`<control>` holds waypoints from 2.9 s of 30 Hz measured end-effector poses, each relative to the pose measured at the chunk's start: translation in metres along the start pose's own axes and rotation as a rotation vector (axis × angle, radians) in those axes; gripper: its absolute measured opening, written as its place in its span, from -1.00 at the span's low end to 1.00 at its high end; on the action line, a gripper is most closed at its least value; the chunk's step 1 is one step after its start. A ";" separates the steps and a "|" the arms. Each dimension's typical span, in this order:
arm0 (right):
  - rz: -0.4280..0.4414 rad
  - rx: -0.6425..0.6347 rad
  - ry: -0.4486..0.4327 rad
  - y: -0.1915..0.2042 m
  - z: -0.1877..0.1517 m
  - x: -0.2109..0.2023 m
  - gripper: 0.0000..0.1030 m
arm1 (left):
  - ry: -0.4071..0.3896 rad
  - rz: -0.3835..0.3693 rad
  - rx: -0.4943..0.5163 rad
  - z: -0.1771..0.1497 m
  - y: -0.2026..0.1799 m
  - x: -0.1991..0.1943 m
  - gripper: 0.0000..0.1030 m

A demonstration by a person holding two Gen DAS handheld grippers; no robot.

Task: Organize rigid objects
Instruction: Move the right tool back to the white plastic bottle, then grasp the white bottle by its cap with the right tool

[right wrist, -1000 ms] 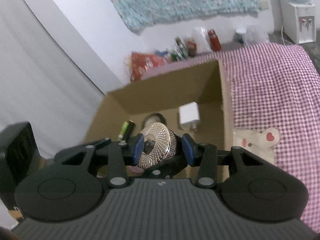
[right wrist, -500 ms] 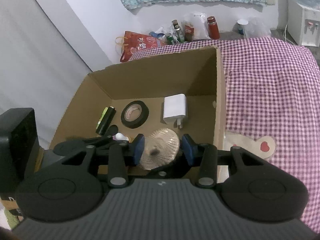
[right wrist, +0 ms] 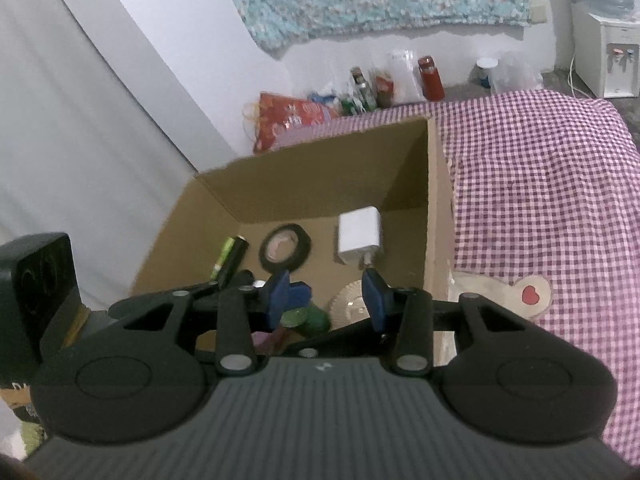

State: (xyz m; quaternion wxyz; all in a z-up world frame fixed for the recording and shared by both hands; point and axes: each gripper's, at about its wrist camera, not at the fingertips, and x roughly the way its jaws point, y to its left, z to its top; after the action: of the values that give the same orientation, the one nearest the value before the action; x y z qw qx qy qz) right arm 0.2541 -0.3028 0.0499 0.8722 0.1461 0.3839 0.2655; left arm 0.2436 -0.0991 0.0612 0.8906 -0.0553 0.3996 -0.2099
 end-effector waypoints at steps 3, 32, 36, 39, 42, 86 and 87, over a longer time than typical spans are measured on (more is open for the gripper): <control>0.027 0.018 -0.056 0.003 -0.009 -0.025 -0.23 | -0.041 -0.007 0.029 -0.005 -0.006 -0.029 0.56; 0.227 -0.015 -0.004 0.129 -0.093 -0.021 0.06 | -0.186 0.251 0.008 -0.133 0.058 -0.167 0.89; 0.236 -0.003 0.049 0.147 -0.094 0.014 0.06 | -0.166 0.293 0.004 -0.131 0.067 -0.149 0.88; 0.228 0.008 0.075 0.155 -0.094 0.036 0.06 | -0.145 0.314 -0.015 -0.128 0.075 -0.137 0.86; 0.219 0.024 0.097 0.157 -0.092 0.052 0.06 | -0.126 0.318 -0.025 -0.125 0.081 -0.126 0.84; 0.227 0.099 0.140 0.150 -0.102 0.069 -0.08 | -0.051 0.286 -0.099 -0.126 0.074 -0.107 0.05; 0.227 0.101 0.140 0.150 -0.102 0.069 -0.08 | -0.051 0.286 -0.098 -0.126 0.074 -0.107 0.05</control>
State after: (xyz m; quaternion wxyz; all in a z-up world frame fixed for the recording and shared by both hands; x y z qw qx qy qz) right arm 0.1645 -0.1358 0.0101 0.7991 0.2134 0.4377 0.3525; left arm 0.1120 0.0217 0.0300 0.9175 -0.0466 0.3904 -0.0598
